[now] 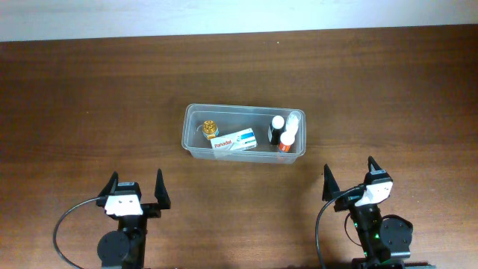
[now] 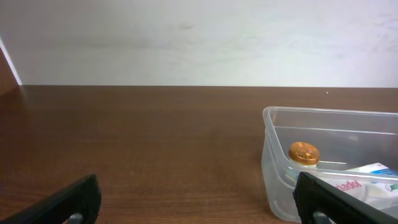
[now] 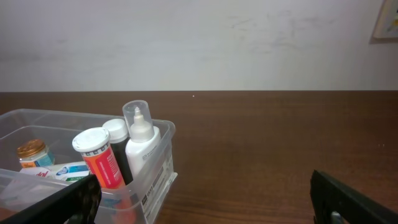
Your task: Pack container
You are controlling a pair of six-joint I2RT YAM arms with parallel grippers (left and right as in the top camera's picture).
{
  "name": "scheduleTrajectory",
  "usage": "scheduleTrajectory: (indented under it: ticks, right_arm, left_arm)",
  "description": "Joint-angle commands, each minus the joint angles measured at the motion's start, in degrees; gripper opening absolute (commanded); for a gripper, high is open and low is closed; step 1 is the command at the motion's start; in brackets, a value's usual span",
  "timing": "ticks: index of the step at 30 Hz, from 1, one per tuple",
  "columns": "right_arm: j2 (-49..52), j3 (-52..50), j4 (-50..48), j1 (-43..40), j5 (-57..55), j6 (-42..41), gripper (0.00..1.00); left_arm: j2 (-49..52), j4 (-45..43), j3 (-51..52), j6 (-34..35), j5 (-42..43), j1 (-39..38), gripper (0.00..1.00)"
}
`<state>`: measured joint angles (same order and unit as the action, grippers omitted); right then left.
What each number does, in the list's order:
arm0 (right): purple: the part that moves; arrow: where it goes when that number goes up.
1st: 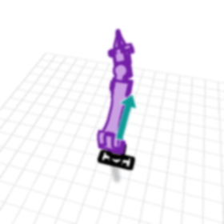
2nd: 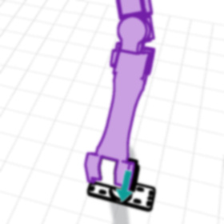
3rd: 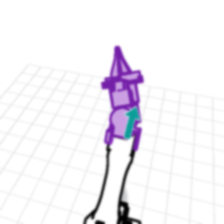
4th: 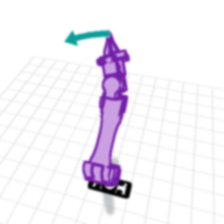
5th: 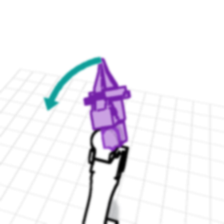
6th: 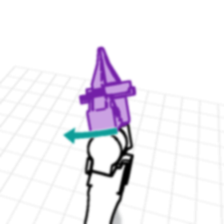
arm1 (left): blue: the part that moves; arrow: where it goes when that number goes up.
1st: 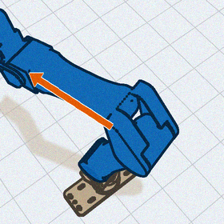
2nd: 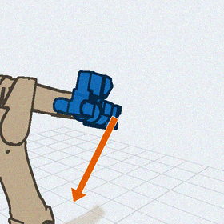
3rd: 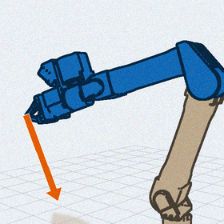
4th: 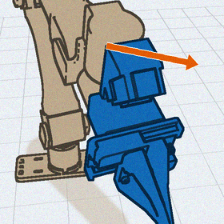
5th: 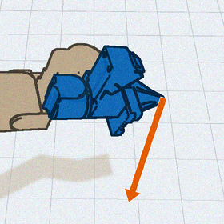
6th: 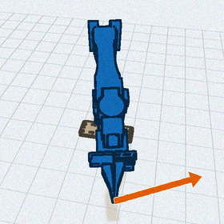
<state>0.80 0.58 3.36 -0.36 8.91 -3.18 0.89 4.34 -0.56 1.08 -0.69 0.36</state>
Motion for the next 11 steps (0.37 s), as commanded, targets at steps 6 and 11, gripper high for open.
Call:
scheduleTrajectory:
  ticks: [6, 11]
  right_arm:
    - [-0.6, -0.3, 0.5, -0.4, -0.9, 0.0, 0.98]
    - [-0.6, -0.3, 0.5, -0.4, -0.9, 0.0, 0.99]
  left_arm:
    - [-0.6, 0.5, 0.0, -0.9, -0.2, 0.2, 0.99]
    - [-0.6, 0.4, 0.0, -0.9, -0.2, 0.2, 0.99]
